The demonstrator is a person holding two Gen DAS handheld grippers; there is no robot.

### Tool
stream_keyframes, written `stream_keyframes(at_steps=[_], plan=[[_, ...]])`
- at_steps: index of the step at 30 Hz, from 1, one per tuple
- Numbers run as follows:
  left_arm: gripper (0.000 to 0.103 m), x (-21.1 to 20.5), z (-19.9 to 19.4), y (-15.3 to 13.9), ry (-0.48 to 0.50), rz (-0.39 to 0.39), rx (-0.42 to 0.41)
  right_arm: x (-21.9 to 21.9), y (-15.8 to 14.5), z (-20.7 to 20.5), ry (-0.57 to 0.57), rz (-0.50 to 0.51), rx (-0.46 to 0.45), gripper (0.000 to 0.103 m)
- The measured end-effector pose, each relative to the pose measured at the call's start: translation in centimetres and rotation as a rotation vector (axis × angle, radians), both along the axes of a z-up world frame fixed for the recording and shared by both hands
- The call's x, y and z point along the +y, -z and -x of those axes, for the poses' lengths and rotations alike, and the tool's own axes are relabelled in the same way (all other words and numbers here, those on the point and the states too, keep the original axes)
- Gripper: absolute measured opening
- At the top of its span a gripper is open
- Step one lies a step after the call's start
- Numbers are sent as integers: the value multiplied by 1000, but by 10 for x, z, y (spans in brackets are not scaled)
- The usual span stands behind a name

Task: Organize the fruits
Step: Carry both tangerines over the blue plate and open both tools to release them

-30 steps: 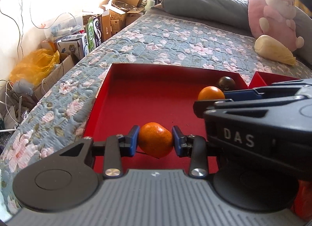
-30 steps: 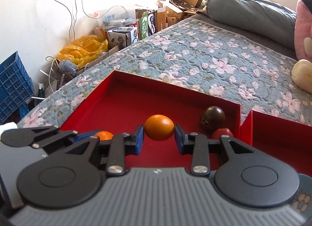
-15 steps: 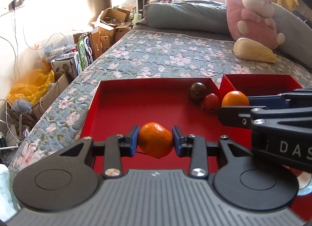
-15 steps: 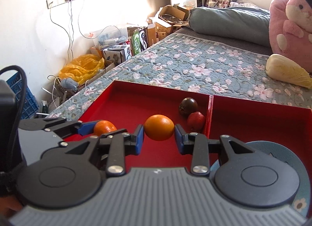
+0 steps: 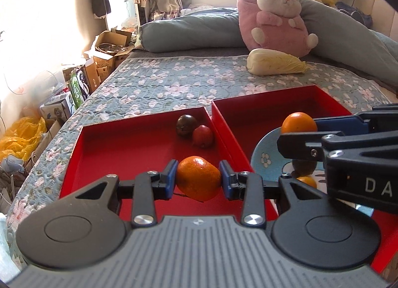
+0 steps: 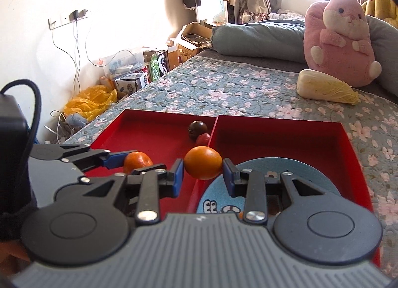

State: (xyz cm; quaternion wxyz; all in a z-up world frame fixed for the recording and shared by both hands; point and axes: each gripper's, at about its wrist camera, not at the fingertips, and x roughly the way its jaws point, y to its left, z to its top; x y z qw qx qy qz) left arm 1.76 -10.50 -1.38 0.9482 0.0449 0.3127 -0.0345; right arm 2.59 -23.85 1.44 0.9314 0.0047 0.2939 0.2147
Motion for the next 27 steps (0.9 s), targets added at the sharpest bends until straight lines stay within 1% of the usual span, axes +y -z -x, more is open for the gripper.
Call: stream_keyframes(at_steps=[8,15,20,27], plan=[[42,-30,5,-2,60,-2,-5,-48,-5,12,81,1,-27,37],[42,-45,0,1,102,9,4,-84,13,17,155,13,8,37],[42,-56,-4,6,142,16,5,-93,32,19,177,32,46,37],[42,-63,-16,16,186,31,10,-93,43,13,184,52,54,37]])
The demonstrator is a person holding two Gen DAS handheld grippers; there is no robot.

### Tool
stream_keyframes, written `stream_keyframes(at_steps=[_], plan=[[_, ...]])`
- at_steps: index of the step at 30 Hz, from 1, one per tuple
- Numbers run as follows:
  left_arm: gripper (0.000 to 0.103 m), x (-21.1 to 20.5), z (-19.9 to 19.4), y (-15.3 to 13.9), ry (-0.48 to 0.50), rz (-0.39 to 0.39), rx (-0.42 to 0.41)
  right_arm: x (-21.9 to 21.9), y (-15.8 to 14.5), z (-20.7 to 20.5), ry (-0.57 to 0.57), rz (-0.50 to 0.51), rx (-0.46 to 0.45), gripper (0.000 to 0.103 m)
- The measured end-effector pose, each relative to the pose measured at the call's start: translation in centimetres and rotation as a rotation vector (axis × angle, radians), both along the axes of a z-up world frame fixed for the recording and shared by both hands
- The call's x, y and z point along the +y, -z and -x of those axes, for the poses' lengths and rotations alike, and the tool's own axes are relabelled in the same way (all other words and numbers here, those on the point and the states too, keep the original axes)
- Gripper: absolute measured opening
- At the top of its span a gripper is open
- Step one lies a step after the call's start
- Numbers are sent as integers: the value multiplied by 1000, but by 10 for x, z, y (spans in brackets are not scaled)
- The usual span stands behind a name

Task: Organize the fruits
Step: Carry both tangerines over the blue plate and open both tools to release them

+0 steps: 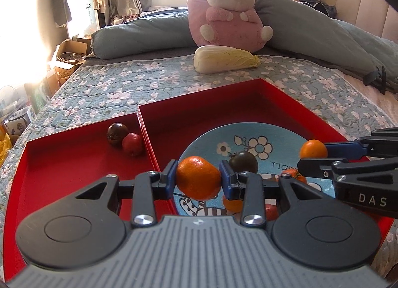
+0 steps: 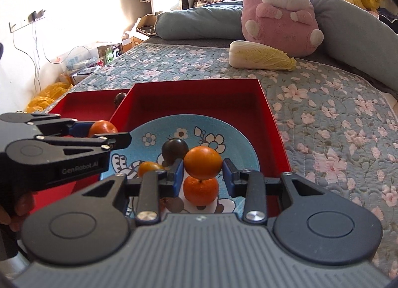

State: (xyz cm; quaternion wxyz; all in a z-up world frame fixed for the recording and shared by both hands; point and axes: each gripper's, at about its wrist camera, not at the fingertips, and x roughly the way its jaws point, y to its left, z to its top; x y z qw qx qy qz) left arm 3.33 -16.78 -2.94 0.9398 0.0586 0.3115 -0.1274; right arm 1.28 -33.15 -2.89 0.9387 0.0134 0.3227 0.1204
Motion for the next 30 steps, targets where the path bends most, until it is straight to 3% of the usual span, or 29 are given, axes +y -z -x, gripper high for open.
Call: stream_keyframes(at_steps=[19,30], plan=[[42,-11,-34,19,81,18,33,9,17,-30,17,7,25,38],[43,-10,-38,21,61,21,51,16,20,-38,26,35,45,39]])
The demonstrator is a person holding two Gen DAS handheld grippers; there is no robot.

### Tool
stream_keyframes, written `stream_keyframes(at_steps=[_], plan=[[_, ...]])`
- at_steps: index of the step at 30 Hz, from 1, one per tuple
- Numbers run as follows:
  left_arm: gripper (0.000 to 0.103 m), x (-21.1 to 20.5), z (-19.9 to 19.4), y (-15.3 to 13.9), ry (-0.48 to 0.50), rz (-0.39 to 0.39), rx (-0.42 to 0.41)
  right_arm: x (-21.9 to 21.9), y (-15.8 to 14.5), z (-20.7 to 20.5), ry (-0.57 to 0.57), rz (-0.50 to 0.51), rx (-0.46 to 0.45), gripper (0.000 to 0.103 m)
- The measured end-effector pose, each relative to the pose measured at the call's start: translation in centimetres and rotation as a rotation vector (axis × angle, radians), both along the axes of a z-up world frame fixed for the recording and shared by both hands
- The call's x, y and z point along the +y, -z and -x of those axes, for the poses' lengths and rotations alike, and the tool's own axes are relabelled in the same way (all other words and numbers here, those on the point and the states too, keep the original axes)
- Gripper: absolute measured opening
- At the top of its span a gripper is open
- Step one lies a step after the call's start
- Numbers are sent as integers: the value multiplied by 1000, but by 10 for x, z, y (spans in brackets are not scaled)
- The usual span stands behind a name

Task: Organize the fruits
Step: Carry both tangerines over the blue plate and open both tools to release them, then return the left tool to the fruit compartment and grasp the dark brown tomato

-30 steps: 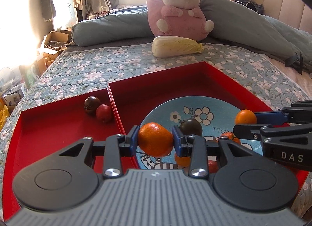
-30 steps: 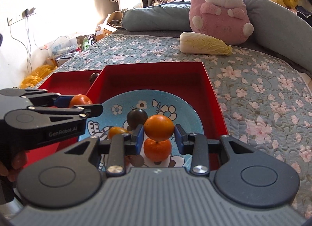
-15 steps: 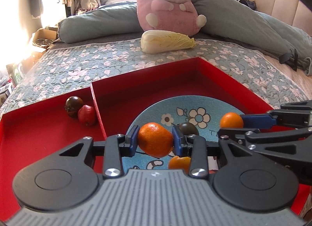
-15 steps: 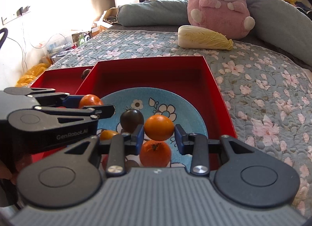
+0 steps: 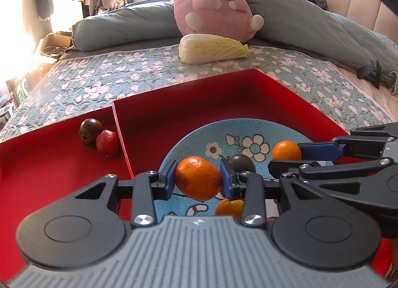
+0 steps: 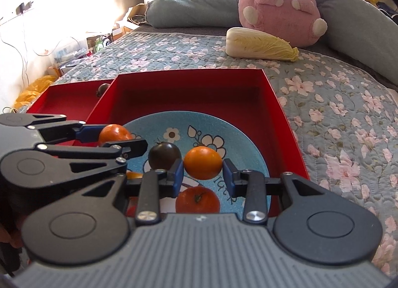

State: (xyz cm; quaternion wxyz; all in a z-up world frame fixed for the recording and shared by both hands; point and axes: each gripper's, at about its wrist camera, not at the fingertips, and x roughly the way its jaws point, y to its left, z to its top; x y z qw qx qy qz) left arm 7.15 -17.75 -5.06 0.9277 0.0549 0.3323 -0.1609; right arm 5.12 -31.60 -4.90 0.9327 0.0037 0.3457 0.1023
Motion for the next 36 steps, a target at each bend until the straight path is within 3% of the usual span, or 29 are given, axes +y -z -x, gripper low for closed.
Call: stream_keyframes(at_steps=[8,14,25,36], plan=[[45,3,1,-2,-12,0,-3,0,-1,2,-1,-7,4,41],[61,6,6,-6,-28,-4,-20,-3,-6,7,11,-14,-1,46],[64,18,20,-21,-36,11,-61,1,-18,16,6,-6,-19,46],[64,72,10,-39,-213,40,-71,45,-46,11,-115,4,-98,46]])
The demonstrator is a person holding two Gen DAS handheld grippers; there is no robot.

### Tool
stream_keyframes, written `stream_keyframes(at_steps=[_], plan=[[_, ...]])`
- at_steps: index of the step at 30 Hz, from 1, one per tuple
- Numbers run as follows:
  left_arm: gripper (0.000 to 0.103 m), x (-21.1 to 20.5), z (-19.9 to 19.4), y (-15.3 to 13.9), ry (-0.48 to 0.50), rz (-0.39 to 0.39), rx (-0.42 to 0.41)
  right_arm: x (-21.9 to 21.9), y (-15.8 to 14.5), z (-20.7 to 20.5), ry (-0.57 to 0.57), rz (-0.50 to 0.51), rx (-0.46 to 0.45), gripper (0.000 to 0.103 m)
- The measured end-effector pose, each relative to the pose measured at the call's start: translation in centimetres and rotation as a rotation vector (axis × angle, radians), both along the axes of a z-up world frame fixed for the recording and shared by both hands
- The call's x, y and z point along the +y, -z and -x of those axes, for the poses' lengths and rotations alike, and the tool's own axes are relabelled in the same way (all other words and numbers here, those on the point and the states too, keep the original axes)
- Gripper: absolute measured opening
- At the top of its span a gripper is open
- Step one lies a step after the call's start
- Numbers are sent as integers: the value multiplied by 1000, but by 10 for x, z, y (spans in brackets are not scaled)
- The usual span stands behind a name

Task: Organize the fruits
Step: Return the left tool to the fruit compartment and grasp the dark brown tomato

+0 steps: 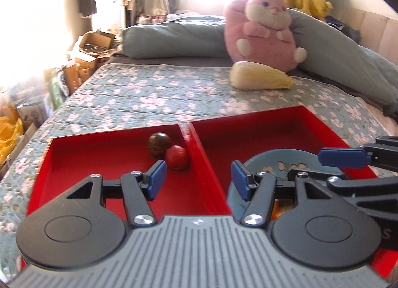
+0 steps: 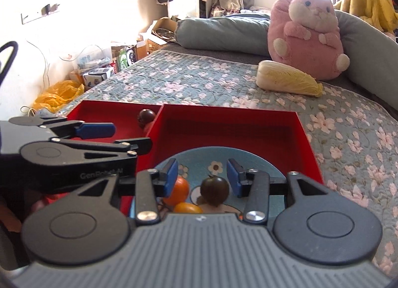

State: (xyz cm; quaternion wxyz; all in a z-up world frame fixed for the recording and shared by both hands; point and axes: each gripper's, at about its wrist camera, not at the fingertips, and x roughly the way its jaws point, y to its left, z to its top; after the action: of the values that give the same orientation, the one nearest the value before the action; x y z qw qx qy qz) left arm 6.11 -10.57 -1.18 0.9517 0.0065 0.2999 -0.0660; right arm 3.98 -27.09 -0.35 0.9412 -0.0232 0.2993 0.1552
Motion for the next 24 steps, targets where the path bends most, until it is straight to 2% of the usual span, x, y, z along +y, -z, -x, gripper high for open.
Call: stream_keyframes(at_steps=[8,12,17,24], plan=[[64,47,-26,4,-167,2,49,54,-15,-17,-134,86,-77,46],[64,65,-44,7,-234,-29,52,72,-15,-32,-171,111,-88,46],[64,82,-73,12,-240,-31,65,97,-2,-46,-243,174,-98,46],[64,77,-104,42,-220,-26,127,132,19,-61,-354,317,-119,45]])
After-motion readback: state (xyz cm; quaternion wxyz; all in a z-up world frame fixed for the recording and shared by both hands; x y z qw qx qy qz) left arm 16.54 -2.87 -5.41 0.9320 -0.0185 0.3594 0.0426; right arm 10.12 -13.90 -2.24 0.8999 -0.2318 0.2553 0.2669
